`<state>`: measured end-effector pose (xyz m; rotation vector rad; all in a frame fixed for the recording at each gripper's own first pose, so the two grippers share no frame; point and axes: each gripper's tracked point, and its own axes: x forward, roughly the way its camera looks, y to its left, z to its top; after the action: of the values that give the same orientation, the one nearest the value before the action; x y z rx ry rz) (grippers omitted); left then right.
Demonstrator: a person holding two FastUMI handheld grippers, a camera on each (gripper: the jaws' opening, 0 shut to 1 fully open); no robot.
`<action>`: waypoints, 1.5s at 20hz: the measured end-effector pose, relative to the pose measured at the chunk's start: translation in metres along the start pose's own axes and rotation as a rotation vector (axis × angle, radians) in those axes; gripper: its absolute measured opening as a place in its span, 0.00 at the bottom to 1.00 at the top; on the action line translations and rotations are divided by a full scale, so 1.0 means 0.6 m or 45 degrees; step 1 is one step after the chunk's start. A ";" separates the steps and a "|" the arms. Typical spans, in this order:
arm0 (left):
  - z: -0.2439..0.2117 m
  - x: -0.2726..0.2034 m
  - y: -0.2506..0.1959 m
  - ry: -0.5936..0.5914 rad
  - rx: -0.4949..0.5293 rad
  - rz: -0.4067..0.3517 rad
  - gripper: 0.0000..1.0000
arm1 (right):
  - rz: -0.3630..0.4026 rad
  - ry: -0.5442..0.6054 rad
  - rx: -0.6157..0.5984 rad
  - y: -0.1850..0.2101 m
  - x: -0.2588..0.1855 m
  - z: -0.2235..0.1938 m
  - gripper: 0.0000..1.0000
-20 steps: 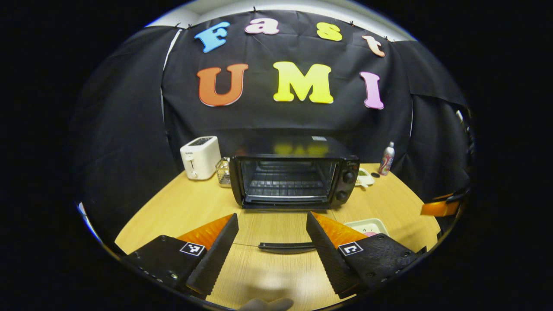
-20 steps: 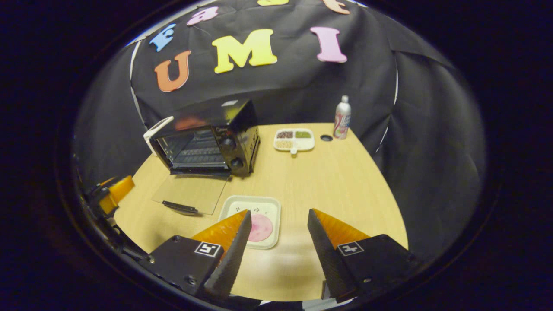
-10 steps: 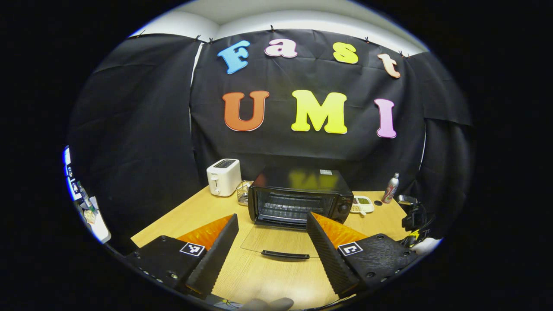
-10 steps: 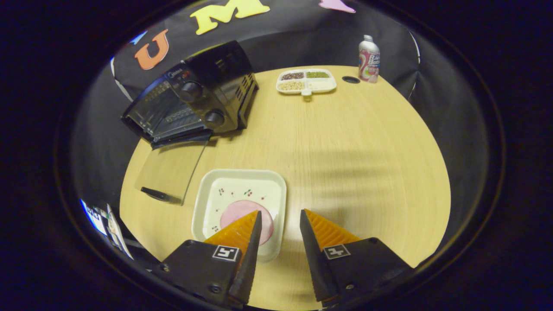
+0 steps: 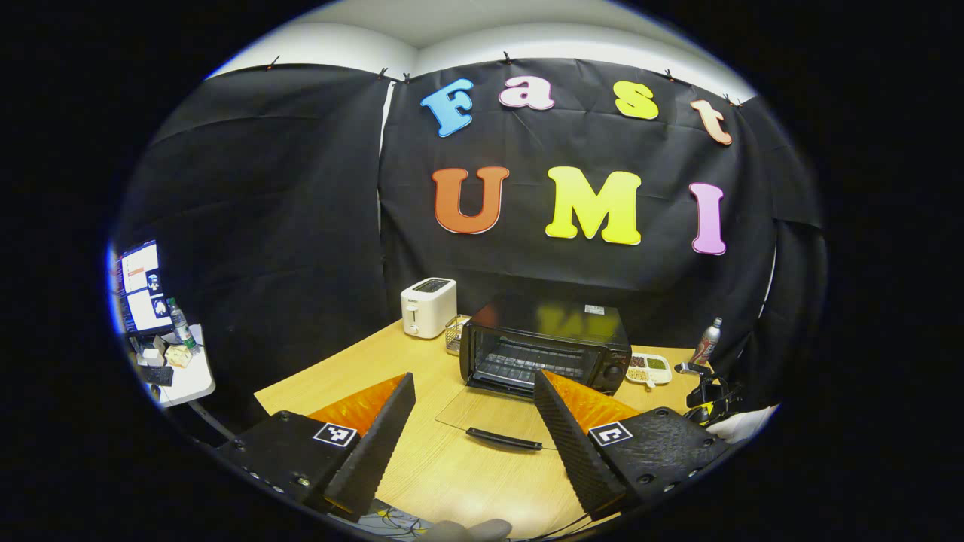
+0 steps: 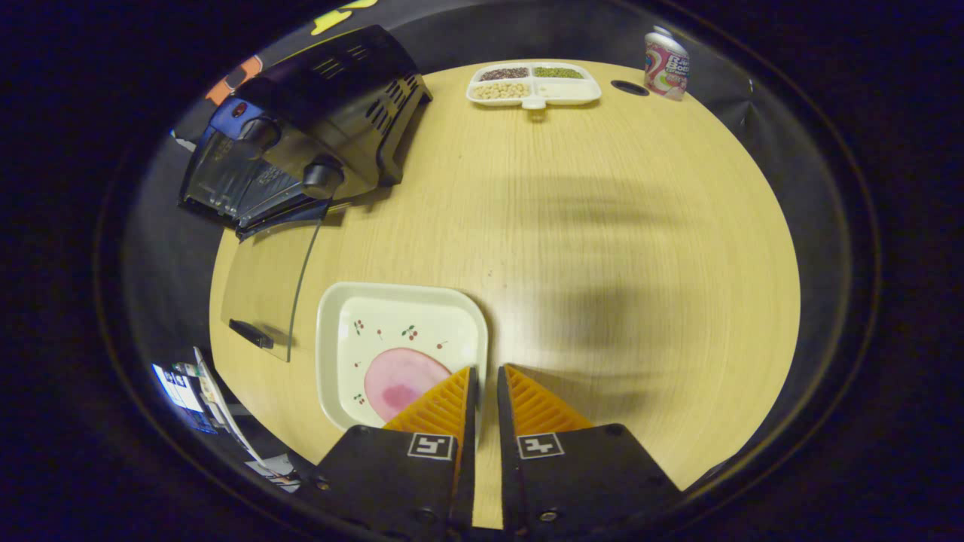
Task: Open the electric oven with the left hand, put the food in, and close the electric oven.
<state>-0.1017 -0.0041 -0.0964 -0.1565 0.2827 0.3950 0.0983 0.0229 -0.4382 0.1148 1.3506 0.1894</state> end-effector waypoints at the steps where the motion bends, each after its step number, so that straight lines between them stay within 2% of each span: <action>1: 0.001 -0.006 -0.002 -0.001 -0.016 0.010 0.96 | 0.003 0.024 0.016 -0.002 0.000 0.002 0.14; 2: -0.001 -0.007 -0.006 -0.006 -0.028 0.014 0.96 | 0.006 0.046 0.025 -0.003 0.001 0.003 0.09; 5: -0.007 -0.013 -0.012 -0.002 -0.024 0.014 0.96 | 0.037 0.081 -0.019 -0.004 -0.004 0.003 0.05; 10: -0.004 -0.008 -0.011 -0.010 -0.029 -0.011 0.96 | 0.079 0.125 0.016 -0.004 -0.004 0.003 0.04; 12: -0.003 0.000 -0.007 -0.016 -0.020 -0.028 0.96 | 0.123 0.129 0.053 -0.002 -0.003 0.004 0.04; 16: 0.004 0.013 0.005 0.008 -0.010 -0.084 0.96 | 0.306 0.092 0.154 0.003 -0.007 -0.006 0.04; 17: 0.010 0.018 0.010 0.007 -0.006 -0.094 0.96 | 0.357 0.085 0.196 0.007 -0.006 -0.009 0.01; 21: 0.021 0.034 0.027 0.011 0.003 -0.121 0.96 | 0.495 0.008 0.345 0.014 -0.018 -0.019 0.00; 22: 0.023 0.036 0.029 0.015 0.001 -0.130 0.95 | 0.513 -0.023 0.363 0.013 -0.024 -0.020 0.04; 25: 0.028 0.044 0.031 0.029 -0.005 -0.164 0.95 | 0.536 -0.121 0.366 0.009 -0.050 -0.014 0.00; 26: 0.029 0.046 0.028 0.033 -0.005 -0.180 0.95 | 0.545 -0.142 0.392 0.009 -0.061 -0.014 0.04; 27: 0.031 0.050 0.029 0.026 -0.001 -0.188 0.95 | 0.565 -0.167 0.429 0.012 -0.072 -0.012 0.00; 28: 0.035 0.052 0.029 0.022 0.001 -0.200 0.95 | 0.580 -0.184 0.470 0.016 -0.083 -0.012 0.04; 30: 0.038 0.058 0.029 0.022 0.011 -0.219 0.95 | 0.601 -0.214 0.541 0.029 -0.099 -0.016 0.00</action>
<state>-0.0722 0.0287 -0.0871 -0.1748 0.2858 0.2224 0.0757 0.0274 -0.3799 0.7941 1.1623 0.2793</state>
